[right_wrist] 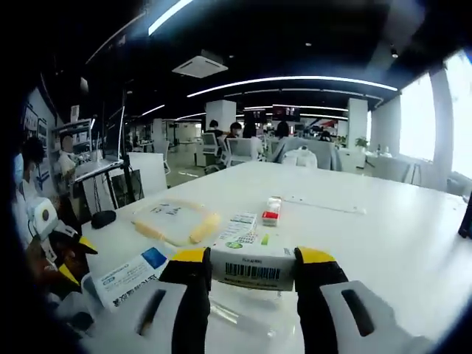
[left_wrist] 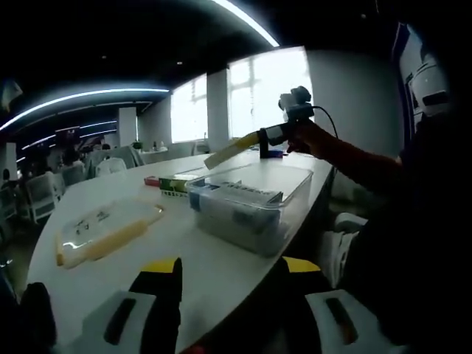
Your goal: Arrange the small medicine boxes into an aligned row inside the storage area until every box is upright, visible, and separated from the surrounding clutter.
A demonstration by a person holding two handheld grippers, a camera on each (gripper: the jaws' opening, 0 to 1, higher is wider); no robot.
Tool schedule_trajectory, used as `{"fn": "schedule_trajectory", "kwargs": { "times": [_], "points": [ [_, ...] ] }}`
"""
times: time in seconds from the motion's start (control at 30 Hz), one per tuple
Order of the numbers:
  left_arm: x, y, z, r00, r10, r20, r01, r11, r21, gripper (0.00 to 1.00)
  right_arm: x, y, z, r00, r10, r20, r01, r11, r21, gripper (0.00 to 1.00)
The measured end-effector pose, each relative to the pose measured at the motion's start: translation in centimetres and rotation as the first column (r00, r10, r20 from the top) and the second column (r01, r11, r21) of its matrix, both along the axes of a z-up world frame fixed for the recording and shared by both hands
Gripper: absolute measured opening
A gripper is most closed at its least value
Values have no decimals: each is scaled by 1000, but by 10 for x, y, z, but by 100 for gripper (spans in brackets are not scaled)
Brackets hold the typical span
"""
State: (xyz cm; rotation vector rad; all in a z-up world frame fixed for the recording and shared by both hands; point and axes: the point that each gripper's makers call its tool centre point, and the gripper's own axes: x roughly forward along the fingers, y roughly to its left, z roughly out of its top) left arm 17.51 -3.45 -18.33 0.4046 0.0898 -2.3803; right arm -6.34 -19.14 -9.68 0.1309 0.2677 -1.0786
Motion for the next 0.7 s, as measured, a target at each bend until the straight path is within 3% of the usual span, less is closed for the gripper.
{"fn": "schedule_trajectory", "kwargs": {
  "times": [0.4,0.7],
  "points": [
    [-4,-1,1,1000,-15,-19,15,1000,-7,53,2,39,-6,1000,22,23,-22,1000,3,43],
    [-2,0,2,1000,-11,-16,11,1000,-10,53,6,71,3,998,55,31,-54,998,-31,43]
  ]
}}
